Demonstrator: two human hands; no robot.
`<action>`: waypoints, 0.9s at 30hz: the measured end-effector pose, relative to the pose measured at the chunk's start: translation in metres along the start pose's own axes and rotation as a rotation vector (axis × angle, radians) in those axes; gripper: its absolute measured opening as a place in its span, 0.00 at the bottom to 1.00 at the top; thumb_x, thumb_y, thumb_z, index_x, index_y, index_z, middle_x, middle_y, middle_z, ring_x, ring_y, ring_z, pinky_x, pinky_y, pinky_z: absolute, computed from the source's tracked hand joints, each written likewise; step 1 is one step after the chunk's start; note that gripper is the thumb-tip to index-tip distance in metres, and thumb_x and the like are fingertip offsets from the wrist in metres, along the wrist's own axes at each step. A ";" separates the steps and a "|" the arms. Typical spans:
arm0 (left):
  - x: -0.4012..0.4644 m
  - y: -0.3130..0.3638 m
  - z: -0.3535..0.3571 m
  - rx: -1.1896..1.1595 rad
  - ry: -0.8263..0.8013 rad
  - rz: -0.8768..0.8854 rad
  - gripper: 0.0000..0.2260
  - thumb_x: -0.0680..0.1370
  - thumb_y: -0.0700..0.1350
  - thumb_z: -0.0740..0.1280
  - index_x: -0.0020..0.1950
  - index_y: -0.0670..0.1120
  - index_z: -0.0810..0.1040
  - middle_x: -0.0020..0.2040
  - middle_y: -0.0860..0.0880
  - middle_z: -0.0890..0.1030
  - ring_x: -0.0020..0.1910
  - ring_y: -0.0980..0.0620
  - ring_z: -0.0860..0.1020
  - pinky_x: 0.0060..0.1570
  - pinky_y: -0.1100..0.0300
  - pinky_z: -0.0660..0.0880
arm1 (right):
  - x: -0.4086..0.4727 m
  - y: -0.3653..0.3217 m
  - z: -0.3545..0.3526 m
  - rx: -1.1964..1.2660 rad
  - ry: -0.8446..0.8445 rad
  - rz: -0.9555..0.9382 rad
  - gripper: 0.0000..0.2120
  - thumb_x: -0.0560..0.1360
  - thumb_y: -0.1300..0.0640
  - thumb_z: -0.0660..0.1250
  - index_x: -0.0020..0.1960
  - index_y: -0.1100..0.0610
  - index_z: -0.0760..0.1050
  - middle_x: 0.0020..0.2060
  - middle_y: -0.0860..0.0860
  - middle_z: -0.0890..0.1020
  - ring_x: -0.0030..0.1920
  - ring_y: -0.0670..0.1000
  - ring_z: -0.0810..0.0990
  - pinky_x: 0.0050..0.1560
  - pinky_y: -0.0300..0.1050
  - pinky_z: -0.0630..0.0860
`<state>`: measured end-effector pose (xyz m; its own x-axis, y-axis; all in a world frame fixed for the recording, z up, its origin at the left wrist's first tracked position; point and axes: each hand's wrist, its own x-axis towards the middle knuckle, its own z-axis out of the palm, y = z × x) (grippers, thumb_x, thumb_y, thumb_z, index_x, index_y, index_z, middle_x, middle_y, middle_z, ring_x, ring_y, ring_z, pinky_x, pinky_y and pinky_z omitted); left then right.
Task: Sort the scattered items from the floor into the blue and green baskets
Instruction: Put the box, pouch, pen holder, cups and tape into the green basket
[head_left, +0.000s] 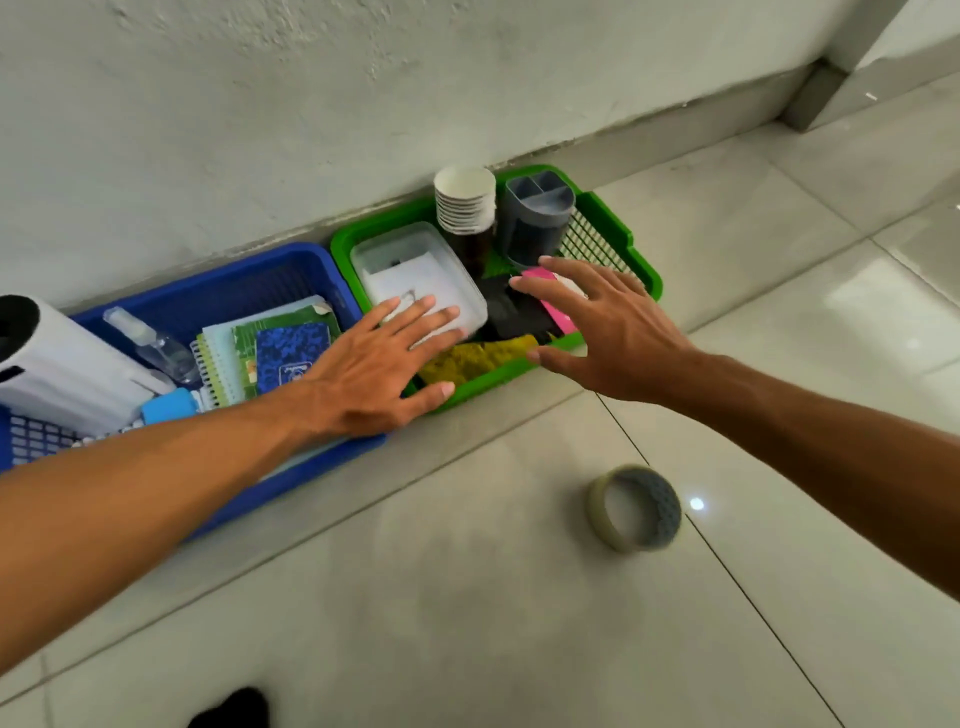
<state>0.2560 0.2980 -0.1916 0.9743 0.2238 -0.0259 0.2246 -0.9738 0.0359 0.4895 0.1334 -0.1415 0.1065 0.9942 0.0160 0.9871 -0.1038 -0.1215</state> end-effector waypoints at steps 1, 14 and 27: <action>0.002 0.004 0.000 0.002 -0.006 0.028 0.30 0.79 0.65 0.48 0.79 0.53 0.54 0.79 0.51 0.54 0.79 0.50 0.49 0.76 0.48 0.46 | -0.013 0.002 0.000 0.000 -0.001 -0.005 0.34 0.75 0.36 0.64 0.77 0.41 0.57 0.76 0.51 0.62 0.74 0.55 0.62 0.72 0.54 0.60; 0.018 0.007 0.004 -0.017 -0.062 0.110 0.34 0.78 0.67 0.47 0.80 0.53 0.46 0.80 0.53 0.46 0.78 0.55 0.44 0.76 0.53 0.41 | -0.146 0.012 0.038 -0.001 -0.384 0.012 0.42 0.63 0.22 0.63 0.70 0.41 0.57 0.68 0.49 0.65 0.59 0.51 0.72 0.60 0.49 0.72; 0.017 0.006 -0.001 -0.100 -0.011 0.057 0.32 0.79 0.67 0.48 0.78 0.53 0.53 0.79 0.52 0.53 0.78 0.54 0.51 0.76 0.51 0.46 | -0.084 0.015 -0.012 0.238 -0.089 -0.099 0.21 0.68 0.35 0.68 0.57 0.44 0.74 0.68 0.50 0.67 0.63 0.48 0.70 0.56 0.40 0.74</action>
<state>0.2741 0.2960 -0.1908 0.9855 0.1669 -0.0317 0.1697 -0.9759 0.1373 0.4973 0.0481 -0.1328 -0.0109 0.9988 -0.0469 0.9354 -0.0064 -0.3536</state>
